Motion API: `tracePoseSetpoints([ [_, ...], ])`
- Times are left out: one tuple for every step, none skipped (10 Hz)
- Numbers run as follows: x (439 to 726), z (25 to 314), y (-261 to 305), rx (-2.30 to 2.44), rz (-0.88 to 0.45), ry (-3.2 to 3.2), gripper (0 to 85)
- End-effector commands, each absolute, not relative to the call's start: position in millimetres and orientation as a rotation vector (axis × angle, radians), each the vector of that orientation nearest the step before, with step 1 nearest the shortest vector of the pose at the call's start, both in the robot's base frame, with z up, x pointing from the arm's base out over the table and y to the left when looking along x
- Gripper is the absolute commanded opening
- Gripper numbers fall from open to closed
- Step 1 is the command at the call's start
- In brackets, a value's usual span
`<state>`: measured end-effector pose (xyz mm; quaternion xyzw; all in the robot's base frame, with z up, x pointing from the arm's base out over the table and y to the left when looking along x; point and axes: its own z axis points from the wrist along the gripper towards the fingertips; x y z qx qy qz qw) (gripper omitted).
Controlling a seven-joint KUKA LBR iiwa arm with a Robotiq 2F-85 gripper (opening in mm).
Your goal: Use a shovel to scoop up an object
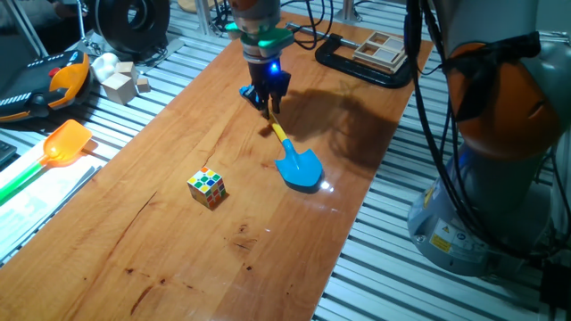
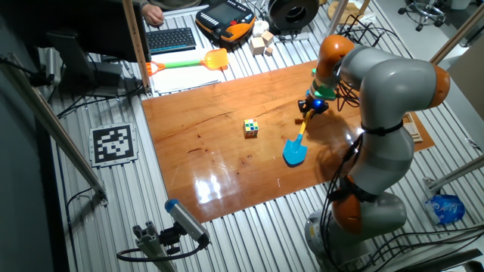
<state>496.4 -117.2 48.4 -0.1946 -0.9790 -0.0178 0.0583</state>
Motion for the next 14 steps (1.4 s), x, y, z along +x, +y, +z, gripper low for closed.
tracePoseSetpoints([
  [496, 45, -117, -0.597, -0.058, -2.963, 34.0],
  [494, 41, -115, -0.619, -0.058, -2.963, 34.0],
  [493, 40, -114, -0.632, -0.061, -2.958, 34.0],
  [493, 40, -114, -0.635, -0.065, -2.954, 34.0],
  [494, 37, -115, -0.636, -0.068, -2.956, 34.0],
  [495, 33, -116, -0.636, -0.071, -2.958, 34.0],
  [495, 32, -116, -0.638, -0.071, -2.958, 34.0],
  [495, 31, -116, -0.640, -0.070, -2.956, 34.0],
  [495, 30, -115, -0.644, -0.062, -2.958, 34.0],
  [496, 29, -115, -0.642, -0.057, -2.959, 34.0],
  [496, 27, -116, -0.631, -0.056, -2.962, 34.0],
  [495, 27, -116, -0.611, -0.047, -2.966, 17.0],
  [495, 27, -117, -0.603, -0.054, -2.967, 0.0],
  [495, 27, -117, -0.602, -0.057, -2.962, 0.0],
])
